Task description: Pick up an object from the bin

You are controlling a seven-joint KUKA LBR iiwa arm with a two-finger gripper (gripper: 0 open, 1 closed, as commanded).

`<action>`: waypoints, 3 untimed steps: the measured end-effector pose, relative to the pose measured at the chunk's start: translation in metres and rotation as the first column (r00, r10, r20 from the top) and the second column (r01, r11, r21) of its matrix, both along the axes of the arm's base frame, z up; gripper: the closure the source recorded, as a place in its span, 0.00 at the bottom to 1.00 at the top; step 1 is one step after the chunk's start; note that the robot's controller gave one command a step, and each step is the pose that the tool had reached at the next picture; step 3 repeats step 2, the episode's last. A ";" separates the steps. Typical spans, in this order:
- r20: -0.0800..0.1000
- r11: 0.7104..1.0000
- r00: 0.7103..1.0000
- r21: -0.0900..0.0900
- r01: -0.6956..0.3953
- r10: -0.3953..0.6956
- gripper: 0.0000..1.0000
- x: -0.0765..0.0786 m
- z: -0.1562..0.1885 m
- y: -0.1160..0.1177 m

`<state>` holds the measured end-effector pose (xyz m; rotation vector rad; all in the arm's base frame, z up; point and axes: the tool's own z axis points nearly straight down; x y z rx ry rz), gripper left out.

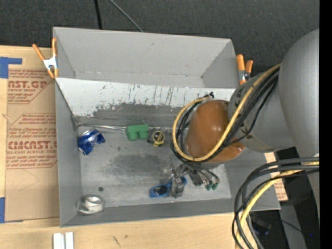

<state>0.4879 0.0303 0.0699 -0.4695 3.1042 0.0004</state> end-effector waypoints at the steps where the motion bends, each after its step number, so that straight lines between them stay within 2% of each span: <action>1: 0.006 1.000 1.000 -0.001 0.027 -0.027 1.00 -0.005 0.123 -0.016; 2: 0.010 1.000 1.000 0.000 0.022 -0.022 1.00 0.031 0.230 -0.019; 3: 0.010 1.000 1.000 0.000 0.022 -0.022 1.00 0.031 0.230 -0.019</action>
Offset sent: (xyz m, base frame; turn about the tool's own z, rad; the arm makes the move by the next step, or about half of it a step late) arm -0.0068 -0.0162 0.1191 0.0258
